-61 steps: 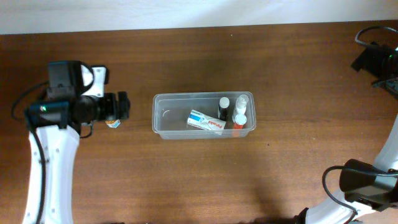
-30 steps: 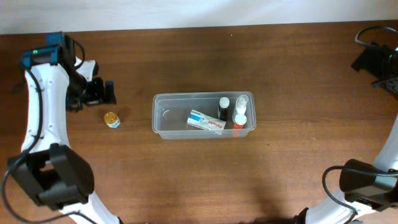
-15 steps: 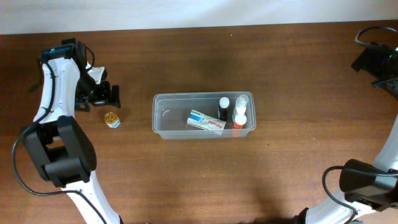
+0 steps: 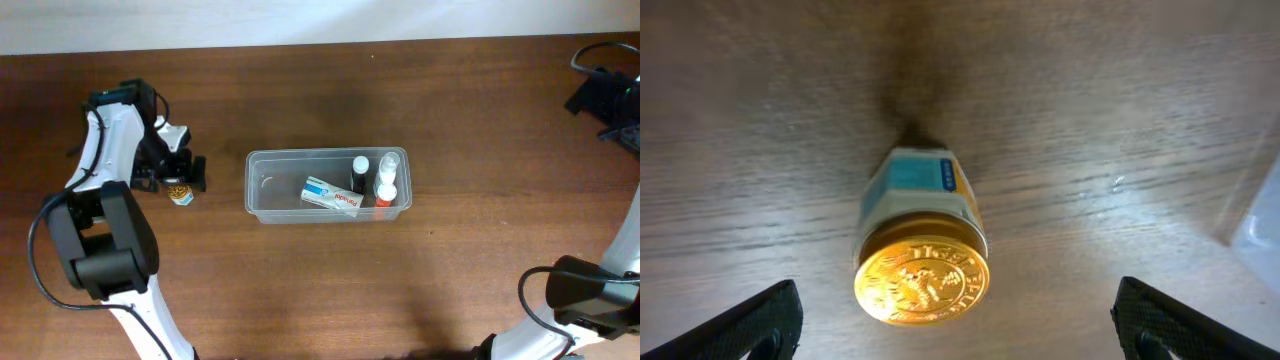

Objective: Pack container
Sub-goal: 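Lower the left gripper and close it on the gold-capped jar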

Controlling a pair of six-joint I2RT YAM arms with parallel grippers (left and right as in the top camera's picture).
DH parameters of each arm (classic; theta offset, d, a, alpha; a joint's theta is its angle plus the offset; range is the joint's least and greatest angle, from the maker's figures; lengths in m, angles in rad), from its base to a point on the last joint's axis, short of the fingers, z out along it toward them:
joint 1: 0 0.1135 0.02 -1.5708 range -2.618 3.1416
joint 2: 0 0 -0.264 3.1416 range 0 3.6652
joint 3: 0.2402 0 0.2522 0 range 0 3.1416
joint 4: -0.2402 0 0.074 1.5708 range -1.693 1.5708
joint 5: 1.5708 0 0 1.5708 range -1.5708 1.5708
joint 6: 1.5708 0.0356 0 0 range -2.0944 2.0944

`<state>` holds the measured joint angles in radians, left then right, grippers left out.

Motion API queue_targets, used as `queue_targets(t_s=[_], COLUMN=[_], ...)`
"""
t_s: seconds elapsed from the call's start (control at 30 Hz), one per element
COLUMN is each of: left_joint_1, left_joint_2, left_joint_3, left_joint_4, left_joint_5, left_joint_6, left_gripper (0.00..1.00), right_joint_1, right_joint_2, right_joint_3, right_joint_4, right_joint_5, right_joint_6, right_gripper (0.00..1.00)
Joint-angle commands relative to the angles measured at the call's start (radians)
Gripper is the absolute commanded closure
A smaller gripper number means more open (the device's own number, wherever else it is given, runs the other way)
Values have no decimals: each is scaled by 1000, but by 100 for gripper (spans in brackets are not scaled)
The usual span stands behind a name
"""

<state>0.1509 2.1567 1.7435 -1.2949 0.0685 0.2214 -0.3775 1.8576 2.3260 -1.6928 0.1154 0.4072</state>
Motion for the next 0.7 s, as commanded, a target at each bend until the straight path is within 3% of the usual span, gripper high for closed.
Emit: queue_targets(t_s=[0.0,0.17,0.47,0.67], left_joint_1=[0,0,0,-2], left_joint_2=[4,4,5,5], left_joint_3=[-48,-51,-51,-51], left_joint_4=[7,18,28,38], left_joint_5=[-10,-14,-14,48], left_joint_6=[19,-6,-262,-307], left_gripper=[1,0,0,1], right_joint_1=[-3,-3,-3,-3], right_joint_2=[-4,-4,-4,-4], right_joint_3=[5,5,5,5], right_joint_4=[-5,-5,-5,-5], right_joint_5=[9,9,10,10], right_joint_6=[-7,-7,-7,-7], right_gripper=[2,2,2,1])
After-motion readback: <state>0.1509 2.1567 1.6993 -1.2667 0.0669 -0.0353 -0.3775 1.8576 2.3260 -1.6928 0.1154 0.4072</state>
